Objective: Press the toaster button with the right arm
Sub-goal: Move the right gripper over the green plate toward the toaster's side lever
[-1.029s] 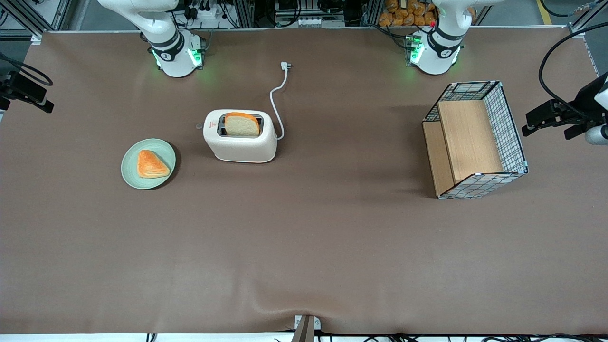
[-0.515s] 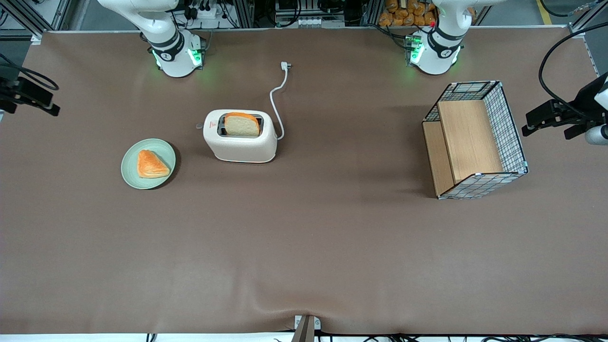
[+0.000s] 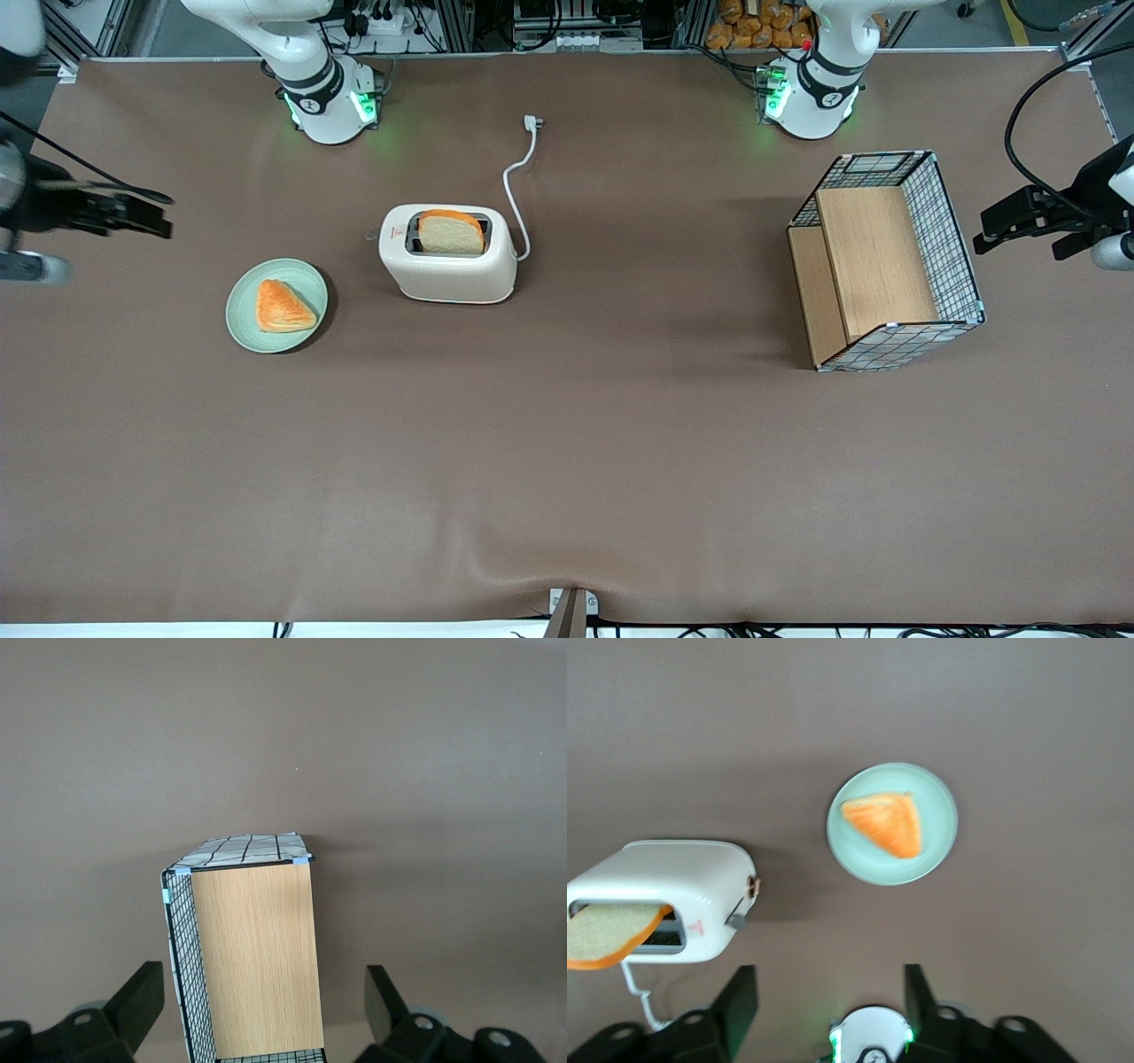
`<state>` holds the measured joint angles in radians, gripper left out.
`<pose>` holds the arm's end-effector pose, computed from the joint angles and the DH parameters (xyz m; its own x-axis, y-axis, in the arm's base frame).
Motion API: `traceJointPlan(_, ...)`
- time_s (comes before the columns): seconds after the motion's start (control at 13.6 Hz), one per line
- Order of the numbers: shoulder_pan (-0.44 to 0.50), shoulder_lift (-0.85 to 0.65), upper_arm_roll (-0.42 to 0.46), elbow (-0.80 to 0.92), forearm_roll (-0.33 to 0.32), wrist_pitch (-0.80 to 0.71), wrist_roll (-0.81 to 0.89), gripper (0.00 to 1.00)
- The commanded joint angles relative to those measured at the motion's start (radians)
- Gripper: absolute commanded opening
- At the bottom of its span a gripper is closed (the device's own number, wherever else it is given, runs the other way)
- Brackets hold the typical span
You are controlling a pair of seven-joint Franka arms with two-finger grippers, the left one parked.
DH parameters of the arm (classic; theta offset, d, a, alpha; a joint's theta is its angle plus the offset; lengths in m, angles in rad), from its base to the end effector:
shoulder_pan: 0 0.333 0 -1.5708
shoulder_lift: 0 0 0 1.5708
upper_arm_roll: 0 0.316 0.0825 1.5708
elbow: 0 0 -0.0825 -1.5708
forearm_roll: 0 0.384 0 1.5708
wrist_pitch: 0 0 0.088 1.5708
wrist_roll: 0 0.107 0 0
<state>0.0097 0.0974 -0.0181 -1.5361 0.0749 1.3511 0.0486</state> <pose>0.5560 0.0050 0.5708 0.9588 -0.0406 -0.2813 -0.0596 -0.9965 -0.0593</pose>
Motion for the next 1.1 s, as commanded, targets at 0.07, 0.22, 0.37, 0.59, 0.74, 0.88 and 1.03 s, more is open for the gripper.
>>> traceJointPlan(0.07, -0.008, -0.083, -0.005, -0.217, 0.083, 0.112, 0.013, 0.0)
traceJointPlan(0.22, -0.007, -0.143, -0.005, -0.351, 0.133, 0.19, 0.016, 0.0)
traceJointPlan(0.37, 0.004, -0.194, 0.003, -0.473, 0.152, 0.284, 0.017, 0.0)
traceJointPlan(0.59, 0.07, -0.214, 0.006, -0.591, 0.187, 0.38, 0.094, 0.0)
traceJointPlan(0.74, 0.093, -0.217, 0.006, -0.651, 0.222, 0.437, 0.103, 0.0)
traceJointPlan(0.88, 0.116, -0.217, 0.007, -0.714, 0.262, 0.502, 0.103, 0.0)
traceJointPlan(1.03, 0.15, -0.217, 0.007, -0.769, 0.296, 0.557, 0.103, 0.0)
